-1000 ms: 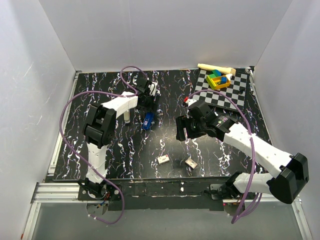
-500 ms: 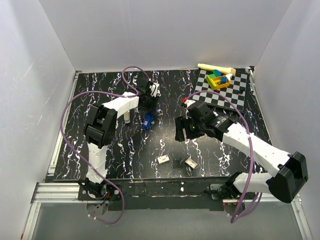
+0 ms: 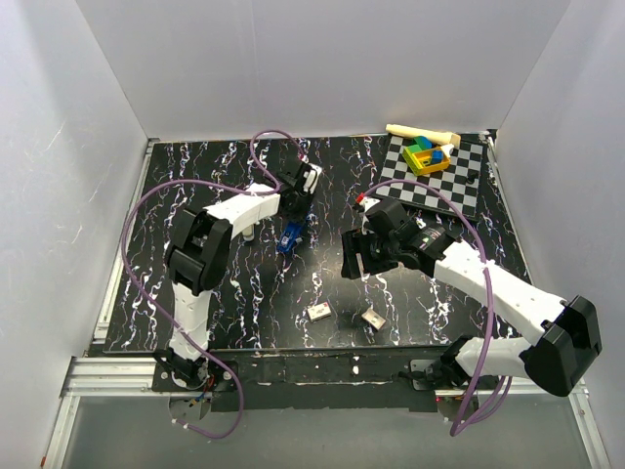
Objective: Unload the staples from the stapler
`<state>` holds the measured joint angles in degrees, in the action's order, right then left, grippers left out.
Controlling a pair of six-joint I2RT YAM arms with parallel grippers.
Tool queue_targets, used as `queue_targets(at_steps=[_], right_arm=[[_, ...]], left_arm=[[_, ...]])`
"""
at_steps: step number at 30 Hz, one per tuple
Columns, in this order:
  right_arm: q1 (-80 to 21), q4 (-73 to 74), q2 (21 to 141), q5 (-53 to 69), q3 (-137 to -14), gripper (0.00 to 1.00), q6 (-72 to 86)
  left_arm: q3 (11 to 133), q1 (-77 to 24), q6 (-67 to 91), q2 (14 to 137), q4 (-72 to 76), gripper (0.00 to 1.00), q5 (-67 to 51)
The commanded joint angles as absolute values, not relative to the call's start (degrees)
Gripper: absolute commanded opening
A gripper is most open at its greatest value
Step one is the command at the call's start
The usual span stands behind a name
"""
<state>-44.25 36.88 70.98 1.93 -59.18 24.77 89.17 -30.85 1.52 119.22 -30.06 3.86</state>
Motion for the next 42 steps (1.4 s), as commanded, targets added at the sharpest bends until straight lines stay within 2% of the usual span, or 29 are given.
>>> queue_targets(at_steps=[1, 7, 16, 21, 28, 34, 42], right_arm=[[-43.9, 36.2, 69.3, 3.0, -60.0, 0.78, 25.3], [-44.0, 37.0, 67.3, 3.1, -60.4, 0.77, 25.0], [-44.0, 41.5, 64.1, 3.7, -64.4, 0.77, 23.0], [-44.0, 45.1, 61.4, 8.9, -68.1, 0.73, 20.8], [-44.2, 44.8, 56.3, 19.6, -70.2, 0.74, 16.1], [-44.3, 47.0, 58.4, 24.0, -75.4, 0.72, 14.7], [-45.3, 50.4, 63.8, 29.3, -85.0, 0.7, 11.4]], left_arm=[[88.3, -31.1, 1.0, 108.9, -29.1, 0.0, 4.9], [85.3, -31.2, 1.2, 101.4, -29.3, 0.0, 0.0], [79.7, -31.1, 0.7, 91.1, -30.0, 0.0, -23.4], [74.7, -31.1, 0.3, 84.1, -30.1, 0.0, -35.1], [69.4, -31.2, 1.1, 74.8, -30.1, 0.0, -47.4], [66.3, -31.4, 0.5, 69.9, -31.2, 0.0, -56.6], [63.1, -32.8, 0.3, 65.5, -31.3, 0.0, -61.6]])
